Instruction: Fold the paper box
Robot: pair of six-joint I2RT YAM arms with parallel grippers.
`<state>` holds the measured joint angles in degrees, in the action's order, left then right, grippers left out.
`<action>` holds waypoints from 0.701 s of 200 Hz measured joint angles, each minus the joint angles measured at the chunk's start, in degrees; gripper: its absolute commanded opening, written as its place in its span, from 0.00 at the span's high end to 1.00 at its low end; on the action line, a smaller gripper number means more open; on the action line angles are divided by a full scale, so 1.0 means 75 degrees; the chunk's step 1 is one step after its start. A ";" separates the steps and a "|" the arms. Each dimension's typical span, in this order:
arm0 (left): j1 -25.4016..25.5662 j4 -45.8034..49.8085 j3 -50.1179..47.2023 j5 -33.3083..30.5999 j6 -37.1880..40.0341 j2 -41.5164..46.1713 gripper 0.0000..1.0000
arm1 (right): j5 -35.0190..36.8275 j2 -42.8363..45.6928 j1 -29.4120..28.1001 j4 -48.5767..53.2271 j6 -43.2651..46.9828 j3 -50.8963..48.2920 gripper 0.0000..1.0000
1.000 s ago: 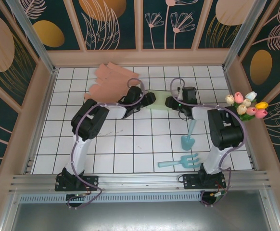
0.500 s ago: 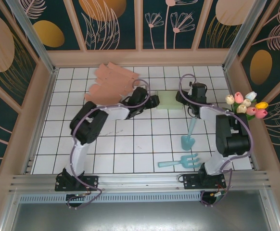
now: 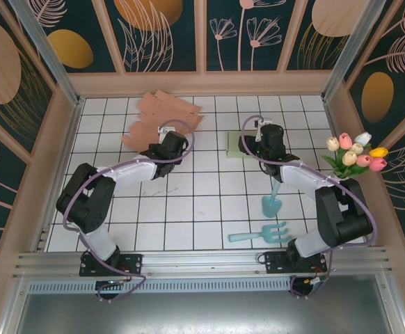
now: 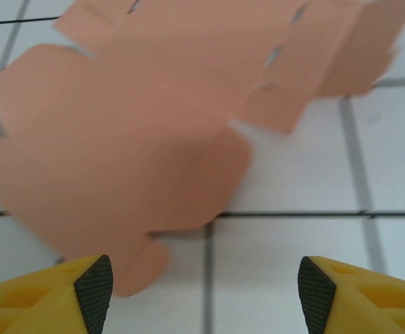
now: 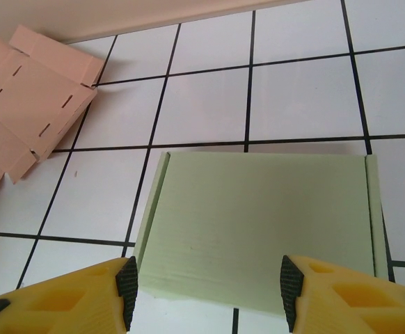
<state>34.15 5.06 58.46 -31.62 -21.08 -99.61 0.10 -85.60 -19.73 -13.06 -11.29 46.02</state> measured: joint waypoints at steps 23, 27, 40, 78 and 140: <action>-0.0096 0.0370 -0.0055 -0.0344 0.0562 -0.0006 0.28 | -0.0020 0.0009 -0.0003 0.0000 0.0015 0.0000 0.42; -0.0122 0.0391 -0.0055 -0.0373 0.0644 -0.0020 0.28 | -0.0020 0.0009 -0.0009 0.0000 0.0015 0.0000 0.42; -0.0233 0.0411 -0.0052 -0.0405 0.0906 -0.0134 0.28 | -0.0020 0.0009 -0.0023 0.0003 0.0015 0.0000 0.42; -0.0399 0.0388 0.0006 -0.0297 0.1396 -0.1131 0.28 | -0.0041 0.0023 -0.0058 0.0003 0.0012 -0.0003 0.42; -0.0420 0.0195 0.0551 -0.0854 0.1993 -0.1682 0.80 | -0.0221 0.0067 -0.0087 0.0000 0.0009 -0.0003 0.42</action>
<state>31.00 6.52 62.59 -38.02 -6.13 -112.22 -1.56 -85.10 -20.38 -13.06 -11.22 46.00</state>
